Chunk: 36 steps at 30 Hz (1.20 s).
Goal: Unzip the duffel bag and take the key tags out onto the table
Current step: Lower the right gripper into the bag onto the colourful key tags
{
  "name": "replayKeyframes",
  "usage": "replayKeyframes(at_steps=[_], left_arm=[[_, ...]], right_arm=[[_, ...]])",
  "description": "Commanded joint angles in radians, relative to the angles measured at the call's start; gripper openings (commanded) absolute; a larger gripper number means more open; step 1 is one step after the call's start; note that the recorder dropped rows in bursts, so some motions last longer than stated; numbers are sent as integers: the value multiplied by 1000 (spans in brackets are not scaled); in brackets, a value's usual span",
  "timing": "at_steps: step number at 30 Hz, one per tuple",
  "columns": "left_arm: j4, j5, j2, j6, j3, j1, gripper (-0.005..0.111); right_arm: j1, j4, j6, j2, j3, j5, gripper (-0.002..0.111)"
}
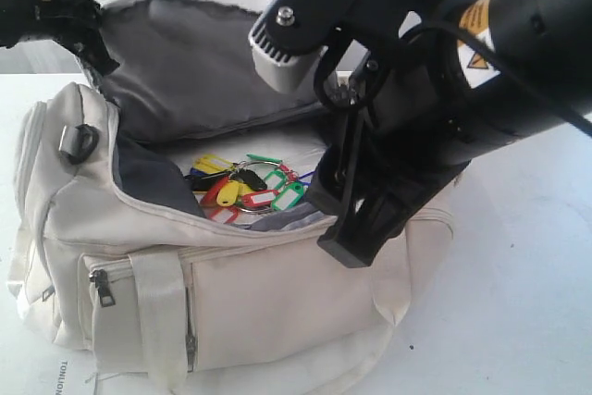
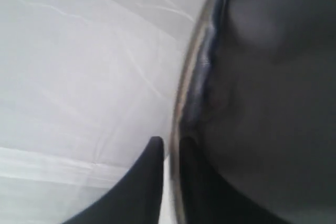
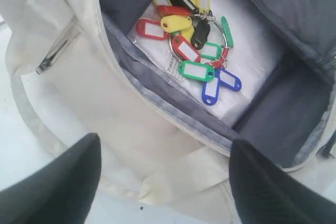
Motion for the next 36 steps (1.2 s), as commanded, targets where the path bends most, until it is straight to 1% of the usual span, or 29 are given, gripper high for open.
replayKeyframes(at_steps=[1,2,3,4,9,15,17,19,21,23,25,27,28,29,34,36], left_arm=[[-21,153,41,-11,-44,5,48],[-21,174,43,-11,-43,5,57],[-21,202,43,-18,-43,5,63],[-21,234,40,-36,-43,5,66],[-21,378,-17,-73,-43,5,63],[-21,506,-203,-176,-43,5,58],[-21,597,-276,-210,-43,5,57],[-21,720,-330,-247,-43,5,55],[-21,862,-388,-305,-43,5,52],[-21,1050,-429,-402,-43,5,45],[-26,1149,-452,-432,-27,5,32],[-48,1154,-477,-432,14,5,17],[-53,1147,-494,-432,41,5,7],[-62,1145,-507,-432,68,5,0],[-83,1141,-647,-432,206,5,0],[-88,1124,-736,-434,263,5,0]], right_arm=[[-1,1,16,-3,5,-12,65],[-1,1,18,-3,5,-12,65],[-1,1,18,-3,5,-12,65],[-1,1,18,-3,5,-12,65],[-1,8,23,-3,5,24,65],[-1,8,23,-3,5,26,65],[-1,8,23,-3,5,26,65],[-1,8,23,-3,5,22,65],[-1,8,23,-3,5,7,65],[-1,4,23,-3,5,-24,65],[-1,-2,23,-3,5,-72,65],[-1,-2,23,-3,5,-141,65],[-1,-2,23,-3,5,-174,65],[-1,-2,23,-2,5,-200,65],[-1,-2,25,15,5,-236,65],[-1,-28,81,32,5,-239,63]])
